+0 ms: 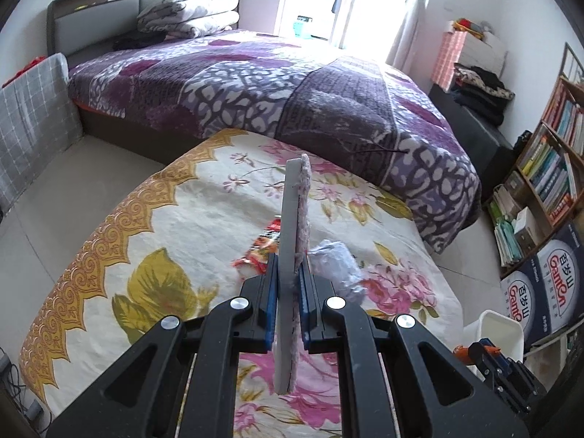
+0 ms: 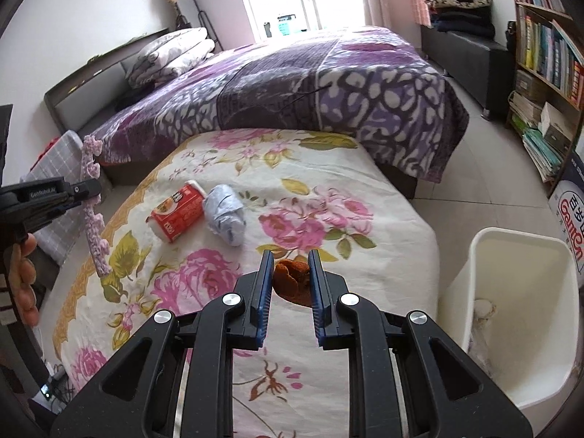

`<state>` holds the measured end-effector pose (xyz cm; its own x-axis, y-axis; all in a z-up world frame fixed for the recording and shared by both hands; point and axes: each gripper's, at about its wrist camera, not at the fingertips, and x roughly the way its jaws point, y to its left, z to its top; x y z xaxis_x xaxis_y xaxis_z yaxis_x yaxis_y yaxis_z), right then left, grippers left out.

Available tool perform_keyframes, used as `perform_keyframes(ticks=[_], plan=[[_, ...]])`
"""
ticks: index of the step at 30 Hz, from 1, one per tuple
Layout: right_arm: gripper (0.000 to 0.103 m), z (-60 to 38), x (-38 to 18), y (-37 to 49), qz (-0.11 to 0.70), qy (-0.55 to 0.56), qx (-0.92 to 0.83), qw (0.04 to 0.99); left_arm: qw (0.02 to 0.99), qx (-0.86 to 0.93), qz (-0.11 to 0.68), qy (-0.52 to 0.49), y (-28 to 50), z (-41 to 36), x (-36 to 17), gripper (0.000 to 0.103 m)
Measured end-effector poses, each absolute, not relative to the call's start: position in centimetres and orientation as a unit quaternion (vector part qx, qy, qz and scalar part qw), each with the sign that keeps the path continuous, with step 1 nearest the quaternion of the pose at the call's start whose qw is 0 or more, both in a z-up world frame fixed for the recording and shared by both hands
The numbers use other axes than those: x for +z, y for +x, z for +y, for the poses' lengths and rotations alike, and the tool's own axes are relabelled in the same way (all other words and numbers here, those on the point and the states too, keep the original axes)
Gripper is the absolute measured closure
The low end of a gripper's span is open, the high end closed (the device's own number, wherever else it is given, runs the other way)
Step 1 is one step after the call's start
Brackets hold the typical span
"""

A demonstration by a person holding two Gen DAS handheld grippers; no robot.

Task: Collect trash
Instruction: 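Carry the orange scrap toward the bin while the left holds the strip, then open the right gripper over the bin to drop the orange scrap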

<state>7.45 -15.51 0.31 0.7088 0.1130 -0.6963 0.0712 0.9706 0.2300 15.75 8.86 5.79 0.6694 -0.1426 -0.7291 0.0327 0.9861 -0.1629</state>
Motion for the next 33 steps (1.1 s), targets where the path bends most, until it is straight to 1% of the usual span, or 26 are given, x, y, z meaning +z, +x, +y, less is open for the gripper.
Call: perform_keyframes(ticks=[10, 29, 32, 33], plan=[[0.085, -19.5, 1.0, 6.0, 0.370, 0.141, -0.017, 0.918, 0.912, -0.079, 0.400, -0.047, 15.1, 4.0, 6.3, 0.093], [0.084, -29.2, 1.1, 2.7, 0.361, 0.198, -0.122, 0.903, 0.900, -0.157, 0.405, 0.016, 12.6, -6.8, 5.3, 0.093], [0.084, -31.0, 0.9, 2.0, 0.362, 0.210, -0.143, 0.897, 0.897, -0.173, 0.407, 0.026, 11.9, -8.6, 5.0, 0.093], [0.082, -31.5, 0.8, 1.8, 0.363, 0.214, -0.149, 0.895, 0.895, -0.177, 0.408, 0.028, 11.7, -9.2, 5.0, 0.093]])
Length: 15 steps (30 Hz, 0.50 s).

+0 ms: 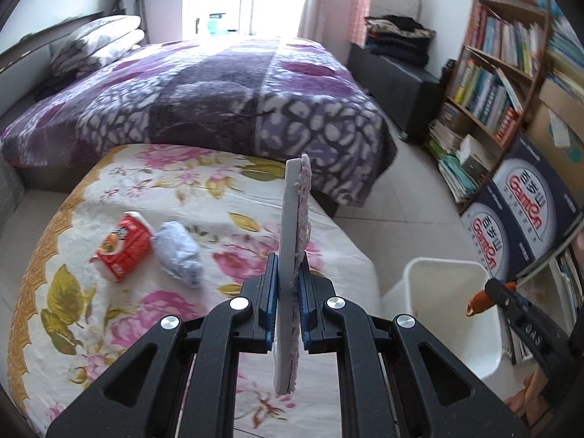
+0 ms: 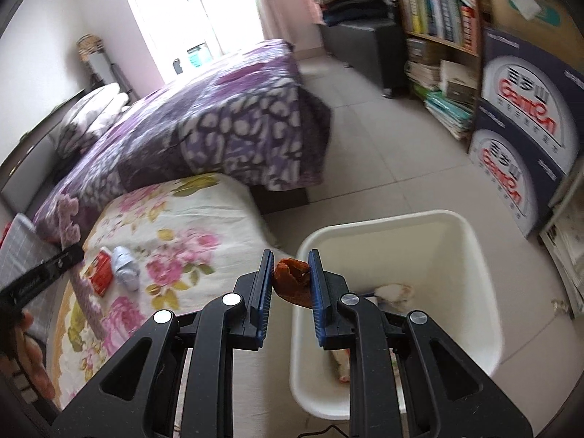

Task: Collect trash
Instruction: 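Open the right gripper over the bin to drop the orange scrap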

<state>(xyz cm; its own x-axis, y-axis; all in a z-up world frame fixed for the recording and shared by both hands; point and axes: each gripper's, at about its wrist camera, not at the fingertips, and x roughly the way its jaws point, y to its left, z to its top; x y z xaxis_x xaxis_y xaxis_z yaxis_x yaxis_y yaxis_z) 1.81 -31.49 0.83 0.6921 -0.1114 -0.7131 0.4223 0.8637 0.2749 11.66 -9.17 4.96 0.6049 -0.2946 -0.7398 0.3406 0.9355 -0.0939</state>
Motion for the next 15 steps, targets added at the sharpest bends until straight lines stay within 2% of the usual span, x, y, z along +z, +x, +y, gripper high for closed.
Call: perform_keyframes(ticks=[2, 4, 6, 9, 11, 15], plan=[[0.081, -32.7, 0.7, 1.2, 0.363, 0.223, -0.167, 0.889, 0.891, -0.190, 0.411, 0.035, 11.1, -10.5, 4.7, 0.093], [0.070, -33.9, 0.6, 0.5, 0.362, 0.232, -0.189, 0.883, 0.887, -0.203, 0.414, 0.041, 10.5, -11.8, 4.4, 0.093], [0.039, -34.6, 0.7, -0.1, 0.358, 0.234, -0.206, 0.880, 0.884, -0.210, 0.416, 0.044, 10.0, -12.8, 4.1, 0.093], [0.023, -35.7, 0.9, -0.9, 0.351, 0.232, -0.229, 0.878, 0.878, -0.225, 0.419, 0.051, 9.2, -14.5, 3.8, 0.093], [0.015, -36.7, 1.0, -1.6, 0.344, 0.238, -0.241, 0.876, 0.876, -0.234, 0.419, 0.057, 8.7, -15.6, 3.7, 0.093], [0.007, -38.3, 1.1, -2.9, 0.336, 0.253, -0.255, 0.871, 0.870, -0.251, 0.420, 0.064, 7.9, -17.5, 3.7, 0.093]])
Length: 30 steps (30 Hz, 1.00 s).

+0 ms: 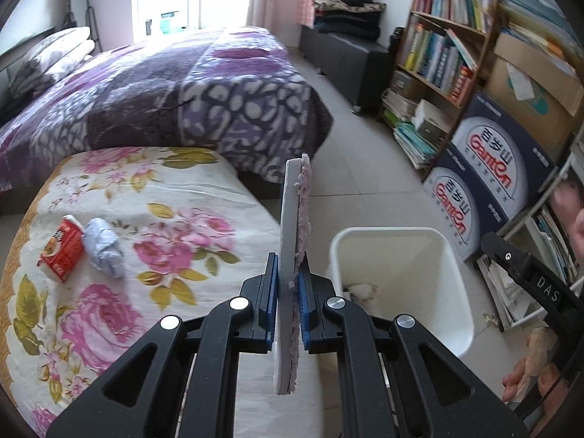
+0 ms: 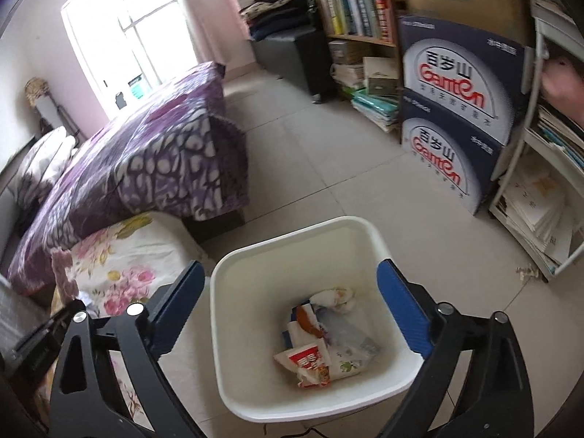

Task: Collect trash
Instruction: 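Open the right gripper over the bin to drop the orange scrap, then lower the white toothed strip into the bin and open the left gripper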

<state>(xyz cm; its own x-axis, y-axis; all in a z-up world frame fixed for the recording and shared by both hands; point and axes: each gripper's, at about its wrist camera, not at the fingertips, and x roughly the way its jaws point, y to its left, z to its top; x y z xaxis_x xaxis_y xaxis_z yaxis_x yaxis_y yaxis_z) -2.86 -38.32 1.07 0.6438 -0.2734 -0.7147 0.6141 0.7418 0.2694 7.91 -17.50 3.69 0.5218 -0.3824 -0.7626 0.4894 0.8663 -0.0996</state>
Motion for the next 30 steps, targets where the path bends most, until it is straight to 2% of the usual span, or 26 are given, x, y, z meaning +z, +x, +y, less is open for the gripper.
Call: perform_keyframes(ticks=[17, 18, 20, 30], plan=[[0.007, -43.4, 1.5, -7.4, 0.299, 0.311, -0.296, 0.852, 0.820, -0.350, 0.448, 0.072, 4.7, -25.4, 1.7, 0.090], [0.007, -43.5, 1.5, -7.4, 0.298, 0.313, -0.296, 0.851, 0.817, -0.354, 0.449, 0.073, 4.7, -25.7, 1.5, 0.086], [0.007, -44.0, 1.3, -7.6, 0.298, 0.325, -0.299, 0.846, 0.813, -0.358, 0.453, 0.076, 4.5, -26.0, 1.1, 0.050], [0.007, -42.9, 0.6, -5.9, 0.311, 0.333, -0.281, 0.844, 0.821, -0.312, 0.475, 0.059, 7.1, -23.3, 0.1, 0.042]])
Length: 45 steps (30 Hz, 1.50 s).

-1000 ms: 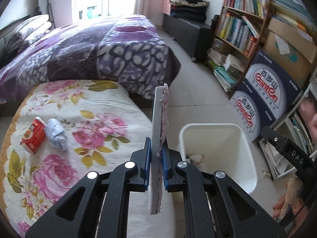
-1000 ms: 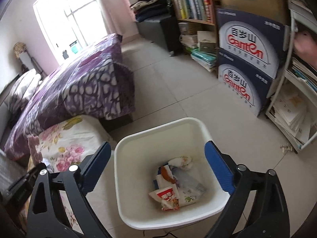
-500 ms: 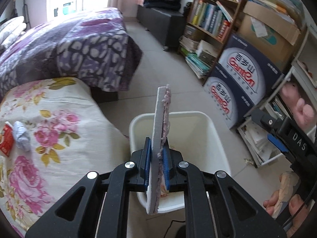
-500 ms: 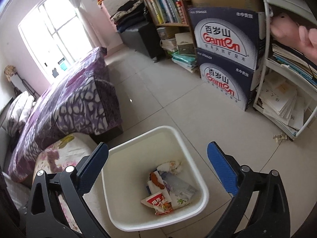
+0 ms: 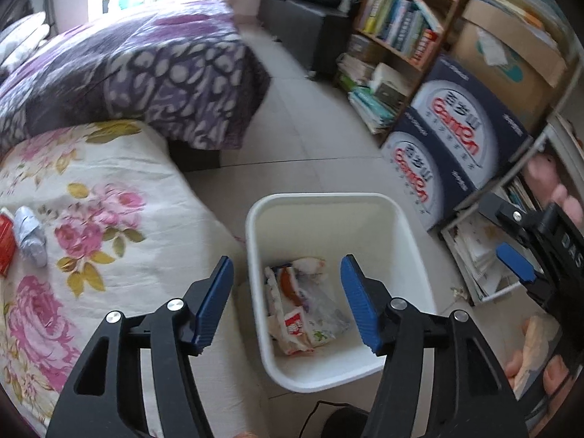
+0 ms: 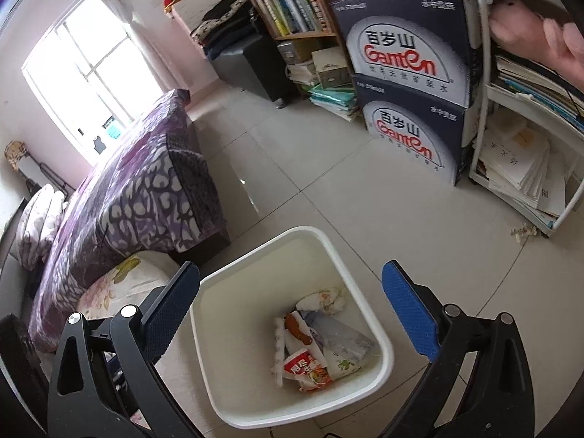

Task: Collect trash
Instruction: 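Lower the white toothed strip into the bin and open the left gripper, then grasp the crumpled blue-white plastic bag on the bed with the left gripper, then grasp the red noodle cup with the right gripper while the left holds the bag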

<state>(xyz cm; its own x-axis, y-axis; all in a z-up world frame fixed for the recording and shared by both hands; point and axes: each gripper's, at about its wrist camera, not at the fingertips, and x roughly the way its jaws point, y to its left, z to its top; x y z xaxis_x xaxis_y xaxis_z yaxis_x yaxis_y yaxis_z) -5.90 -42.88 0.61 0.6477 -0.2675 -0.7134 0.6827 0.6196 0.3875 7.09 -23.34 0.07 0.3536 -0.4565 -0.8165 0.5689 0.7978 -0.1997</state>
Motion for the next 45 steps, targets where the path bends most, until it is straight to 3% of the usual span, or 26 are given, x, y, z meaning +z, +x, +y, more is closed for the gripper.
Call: perform_keyframes(ticks=[3, 13, 17, 25, 34, 38, 45], plan=[[0.007, -42.1, 0.3, -4.8, 0.320, 0.331, -0.270, 0.845, 0.828, -0.283, 0.481, 0.055, 8.2, -21.9, -0.2, 0.035], [0.007, -38.6, -0.6, -1.0, 0.351, 0.310, -0.235, 0.852, 0.859, -0.106, 0.500, 0.031, 14.7, -13.5, -2.3, 0.031], [0.007, -37.0, -0.9, 0.6, 0.361, 0.295, -0.224, 0.856, 0.869, -0.025, 0.493, 0.015, 17.1, -9.5, -2.8, 0.023], [0.007, -34.8, -1.5, 3.1, 0.380, 0.274, -0.204, 0.860, 0.861, 0.097, 0.498, -0.037, 21.8, -1.8, -5.0, 0.023], [0.007, -32.5, -2.3, 5.3, 0.401, 0.251, -0.187, 0.861, 0.854, 0.083, 0.513, -0.025, 24.2, -0.4, -7.8, 0.023], [0.007, -31.3, -2.4, 6.0, 0.404, 0.234, -0.187, 0.865, 0.848, 0.041, 0.528, -0.038, 24.9, 0.2, -8.8, 0.050], [0.007, -28.4, -2.5, 7.3, 0.404, 0.207, -0.154, 0.878, 0.867, -0.029, 0.498, -0.022, 23.0, 1.0, -6.3, 0.055]])
